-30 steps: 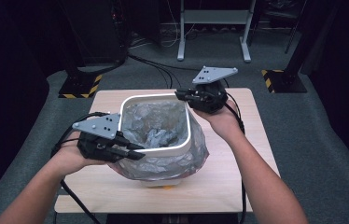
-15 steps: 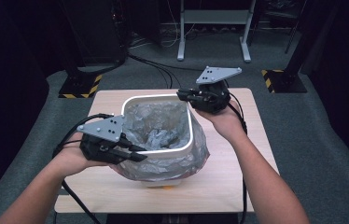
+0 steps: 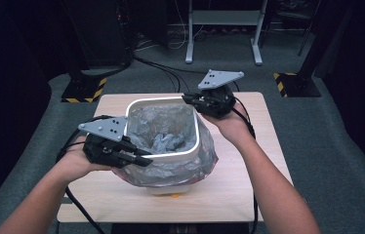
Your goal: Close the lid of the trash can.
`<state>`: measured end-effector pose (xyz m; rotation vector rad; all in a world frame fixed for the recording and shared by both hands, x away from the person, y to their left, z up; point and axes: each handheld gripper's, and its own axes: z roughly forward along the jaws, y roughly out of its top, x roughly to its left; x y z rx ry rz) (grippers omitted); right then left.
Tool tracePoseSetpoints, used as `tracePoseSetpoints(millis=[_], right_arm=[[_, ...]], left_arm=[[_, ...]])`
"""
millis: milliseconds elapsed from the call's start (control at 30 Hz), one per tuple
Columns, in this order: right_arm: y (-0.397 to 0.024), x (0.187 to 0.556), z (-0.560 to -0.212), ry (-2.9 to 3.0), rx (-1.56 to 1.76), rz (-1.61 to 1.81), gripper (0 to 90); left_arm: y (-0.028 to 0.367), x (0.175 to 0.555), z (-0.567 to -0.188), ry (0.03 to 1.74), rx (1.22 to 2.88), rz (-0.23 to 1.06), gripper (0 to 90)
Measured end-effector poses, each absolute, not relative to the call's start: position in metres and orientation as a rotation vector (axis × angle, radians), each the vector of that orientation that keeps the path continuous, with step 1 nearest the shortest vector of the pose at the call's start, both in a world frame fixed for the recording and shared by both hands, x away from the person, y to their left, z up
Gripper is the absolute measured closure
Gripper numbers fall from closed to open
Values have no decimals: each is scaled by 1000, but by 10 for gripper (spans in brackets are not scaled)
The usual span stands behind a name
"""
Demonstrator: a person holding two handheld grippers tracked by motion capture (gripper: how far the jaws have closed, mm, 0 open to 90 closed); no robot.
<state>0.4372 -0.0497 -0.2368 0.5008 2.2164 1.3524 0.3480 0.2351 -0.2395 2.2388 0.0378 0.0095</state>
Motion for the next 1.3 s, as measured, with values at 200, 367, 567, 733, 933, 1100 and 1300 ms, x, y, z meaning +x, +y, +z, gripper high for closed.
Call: tracePoseSetpoints(millis=[200,367,567,733,933,1100,1300], right_arm=[[-48,436,-239,2186,473,1319,834],[-52,438,-243,2184,502,1380,833],[-47,437,-247,2196,486,1332,833],[-50,440,-256,2186,512,1398,829],[-49,445,-246,2299,553,1401,825],[-48,450,-253,2361,618,1411,824],[-53,453,-258,2389,677,1478,820]], left_arm=[[233,347,-238,37,2258,44,811],[233,350,-240,39,2239,-7,814],[233,347,-241,41,2246,16,814],[235,350,-242,49,2227,-21,818],[244,352,-253,48,2179,-76,816],[248,354,-266,76,2125,-121,814],[249,352,-270,67,2113,-99,811]])
